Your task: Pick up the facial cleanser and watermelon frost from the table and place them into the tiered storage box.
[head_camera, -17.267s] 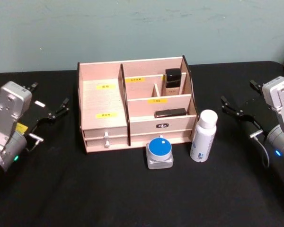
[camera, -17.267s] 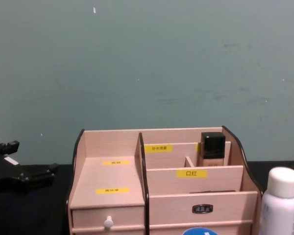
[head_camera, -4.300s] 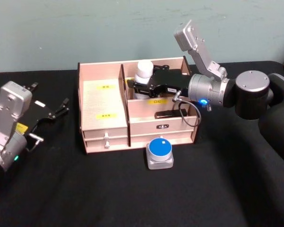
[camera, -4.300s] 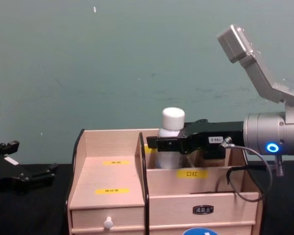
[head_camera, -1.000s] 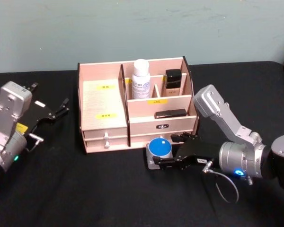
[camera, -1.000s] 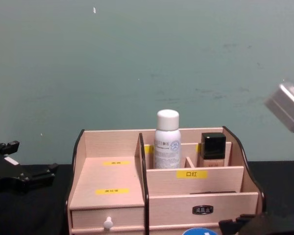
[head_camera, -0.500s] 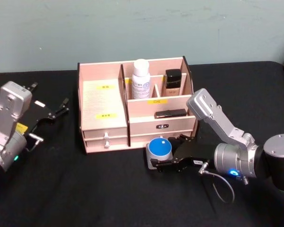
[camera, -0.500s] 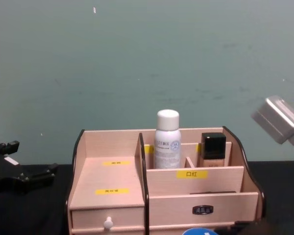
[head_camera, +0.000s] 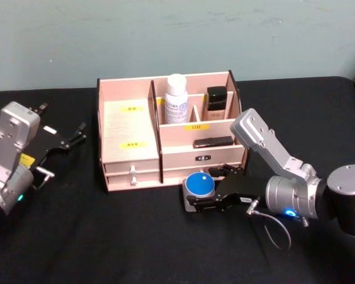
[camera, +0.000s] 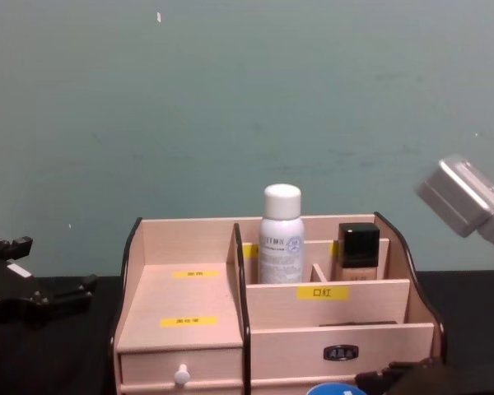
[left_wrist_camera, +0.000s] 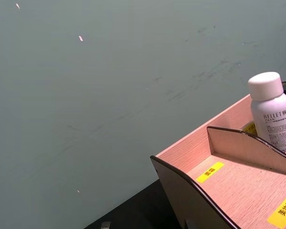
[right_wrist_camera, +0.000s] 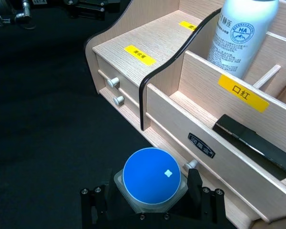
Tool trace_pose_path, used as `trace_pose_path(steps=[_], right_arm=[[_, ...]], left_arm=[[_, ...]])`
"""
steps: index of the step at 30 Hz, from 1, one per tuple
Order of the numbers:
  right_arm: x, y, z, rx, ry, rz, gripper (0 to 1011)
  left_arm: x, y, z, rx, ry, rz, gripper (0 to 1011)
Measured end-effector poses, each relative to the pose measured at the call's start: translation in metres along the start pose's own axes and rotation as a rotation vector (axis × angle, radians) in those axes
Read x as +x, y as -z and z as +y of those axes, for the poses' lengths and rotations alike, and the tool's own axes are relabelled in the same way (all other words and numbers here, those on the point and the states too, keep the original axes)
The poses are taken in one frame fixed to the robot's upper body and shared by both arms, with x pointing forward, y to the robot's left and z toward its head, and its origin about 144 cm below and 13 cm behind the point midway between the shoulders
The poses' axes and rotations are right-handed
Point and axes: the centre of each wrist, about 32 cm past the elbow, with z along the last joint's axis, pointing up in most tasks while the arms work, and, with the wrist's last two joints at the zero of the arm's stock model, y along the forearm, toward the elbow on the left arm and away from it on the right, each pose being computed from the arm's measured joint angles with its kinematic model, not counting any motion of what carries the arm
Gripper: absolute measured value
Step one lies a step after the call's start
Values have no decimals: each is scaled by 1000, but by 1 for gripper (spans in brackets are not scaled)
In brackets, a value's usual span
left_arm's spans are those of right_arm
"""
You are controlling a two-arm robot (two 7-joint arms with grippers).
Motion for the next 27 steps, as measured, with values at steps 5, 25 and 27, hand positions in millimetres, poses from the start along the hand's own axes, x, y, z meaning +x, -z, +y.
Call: trace_pose_path(steps=[5,25,27], right_arm=[[1,0,3,0,-3,-5,1000],[1,1,8,0,-16,-12,941],[1,1,8,0,-16,-12,902]], left_arm=[[0,0,0,0,0,0,1010],[0,0,0,0,0,0,1009],[0,0,0,0,0,0,1010]])
